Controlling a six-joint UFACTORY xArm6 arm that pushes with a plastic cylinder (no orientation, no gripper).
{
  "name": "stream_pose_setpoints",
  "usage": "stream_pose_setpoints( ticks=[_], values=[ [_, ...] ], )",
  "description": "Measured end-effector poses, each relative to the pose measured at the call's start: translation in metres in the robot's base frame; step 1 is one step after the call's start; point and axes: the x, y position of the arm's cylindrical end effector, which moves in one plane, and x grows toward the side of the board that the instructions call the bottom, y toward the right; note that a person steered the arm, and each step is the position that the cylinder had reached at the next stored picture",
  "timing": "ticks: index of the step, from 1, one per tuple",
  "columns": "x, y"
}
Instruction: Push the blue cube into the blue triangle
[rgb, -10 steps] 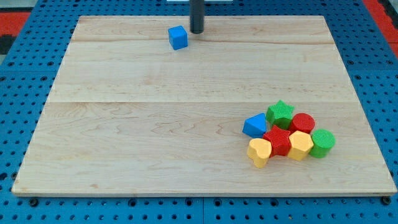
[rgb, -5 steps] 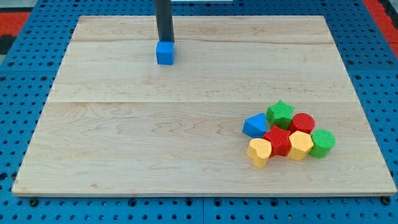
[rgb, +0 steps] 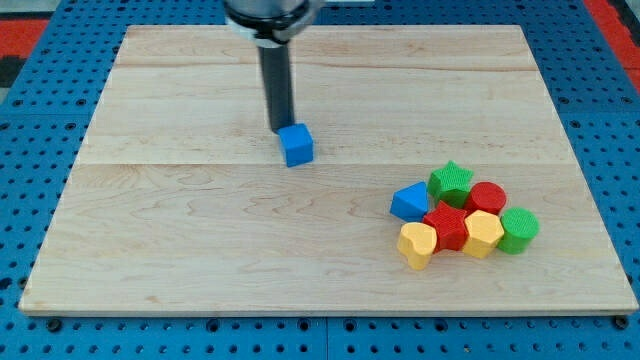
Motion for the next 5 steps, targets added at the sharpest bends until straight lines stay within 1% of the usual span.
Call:
stream_pose_setpoints(
  ticks=[1,2,3,4,5],
  values=[
    [0.014,-0.019],
    [0.036,-0.019],
    [0.052,0.042],
    [0.033,0.031],
    [0.042,0.058]
  ],
)
